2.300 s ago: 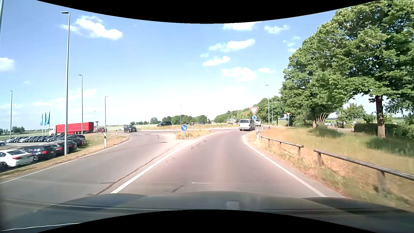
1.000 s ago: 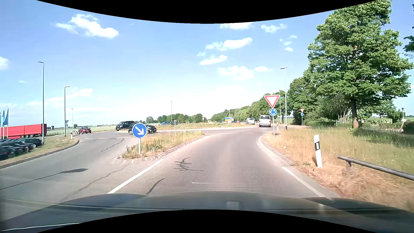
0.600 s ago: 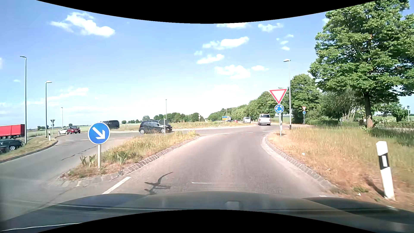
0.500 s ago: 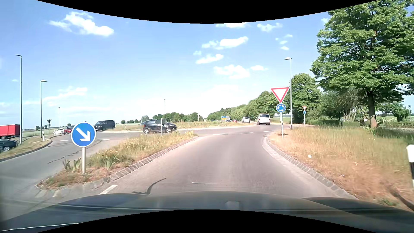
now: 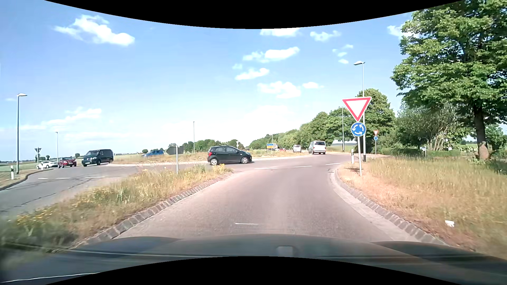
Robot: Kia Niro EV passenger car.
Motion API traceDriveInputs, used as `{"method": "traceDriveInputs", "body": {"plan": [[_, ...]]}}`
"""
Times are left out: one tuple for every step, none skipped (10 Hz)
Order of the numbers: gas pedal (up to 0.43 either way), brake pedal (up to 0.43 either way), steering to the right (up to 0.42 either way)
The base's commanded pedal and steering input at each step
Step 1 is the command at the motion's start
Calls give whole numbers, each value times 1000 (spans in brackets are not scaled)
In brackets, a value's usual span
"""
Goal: Follow the waypoints while adhering to traffic rules and regulations
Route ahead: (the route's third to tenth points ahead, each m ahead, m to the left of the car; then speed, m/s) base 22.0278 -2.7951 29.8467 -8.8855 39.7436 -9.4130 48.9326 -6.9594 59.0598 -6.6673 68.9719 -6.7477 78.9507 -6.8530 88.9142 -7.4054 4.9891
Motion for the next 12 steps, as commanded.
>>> {"method": "traceDriveInputs", "body": {"plan": [[0, 207, 34], [0, 110, 39], [0, 91, 40], [0, 18, 41], [0, 6, 43], [0, 6, 42], [0, 6, 43], [0, 6, 45], [0, 6, 48], [87, 6, 54], [240, 6, 60], [358, 6, 65]]}}
